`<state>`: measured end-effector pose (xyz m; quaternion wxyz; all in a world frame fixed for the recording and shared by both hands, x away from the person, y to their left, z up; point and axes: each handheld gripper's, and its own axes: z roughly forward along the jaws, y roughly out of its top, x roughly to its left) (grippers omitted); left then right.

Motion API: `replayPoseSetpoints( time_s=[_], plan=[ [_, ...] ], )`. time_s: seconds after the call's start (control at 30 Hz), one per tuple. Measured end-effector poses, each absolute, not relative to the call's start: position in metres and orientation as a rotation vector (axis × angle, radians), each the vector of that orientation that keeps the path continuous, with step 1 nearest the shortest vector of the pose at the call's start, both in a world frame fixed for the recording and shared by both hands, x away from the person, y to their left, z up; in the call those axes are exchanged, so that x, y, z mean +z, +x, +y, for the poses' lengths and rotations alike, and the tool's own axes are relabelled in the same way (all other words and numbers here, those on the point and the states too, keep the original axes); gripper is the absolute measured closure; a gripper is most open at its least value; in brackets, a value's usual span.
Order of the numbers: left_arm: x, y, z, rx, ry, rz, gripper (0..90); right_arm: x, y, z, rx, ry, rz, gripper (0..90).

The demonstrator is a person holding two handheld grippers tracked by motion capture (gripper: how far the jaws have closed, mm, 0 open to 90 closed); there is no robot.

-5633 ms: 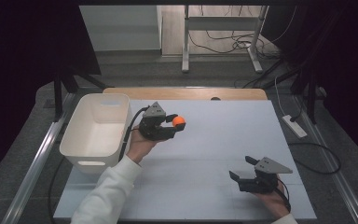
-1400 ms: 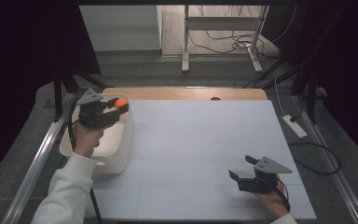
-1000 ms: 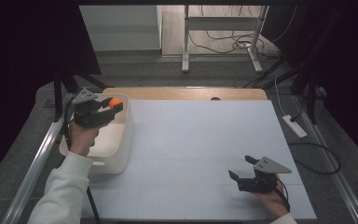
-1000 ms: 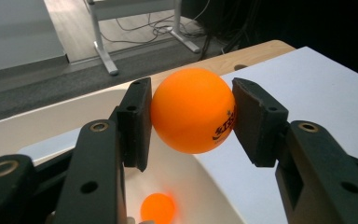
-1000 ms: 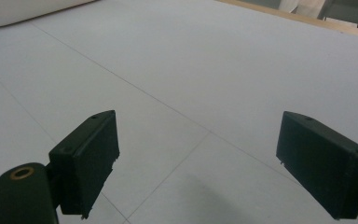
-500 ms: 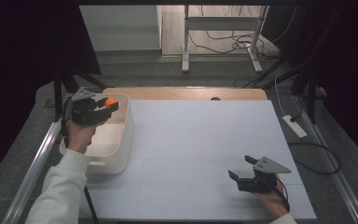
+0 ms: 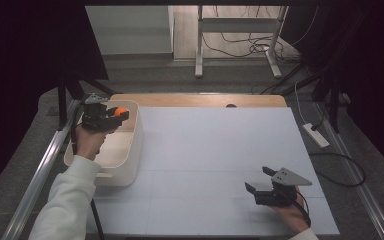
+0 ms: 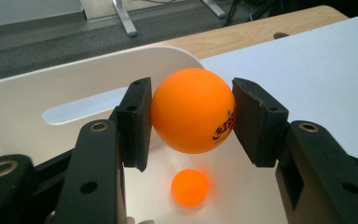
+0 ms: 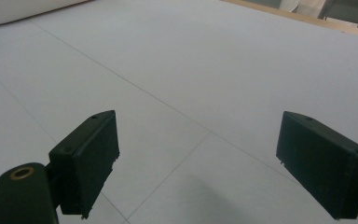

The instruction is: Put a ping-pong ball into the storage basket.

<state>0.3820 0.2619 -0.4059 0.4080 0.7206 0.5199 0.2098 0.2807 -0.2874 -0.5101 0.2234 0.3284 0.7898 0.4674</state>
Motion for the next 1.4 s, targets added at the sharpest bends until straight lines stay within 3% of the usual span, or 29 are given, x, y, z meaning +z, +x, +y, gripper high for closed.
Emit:
replayPoseSetpoints(
  time_s=[0.63,0.9,1.4],
  plan=[
    [-0.407,0.385,0.263,0.519,1.817,1.336,49.7,-0.510,0.281,-0.287,1.289,0.905,2.182,12.8],
    [-0.400,0.377,0.259,0.519,1.764,1.280,23.7,-0.510,0.280,-0.288,1.287,0.906,2.178,12.8],
    [-0.385,0.351,0.247,0.455,1.736,1.106,19.3,-0.510,0.281,-0.286,1.294,0.900,2.180,12.8]
  ],
)
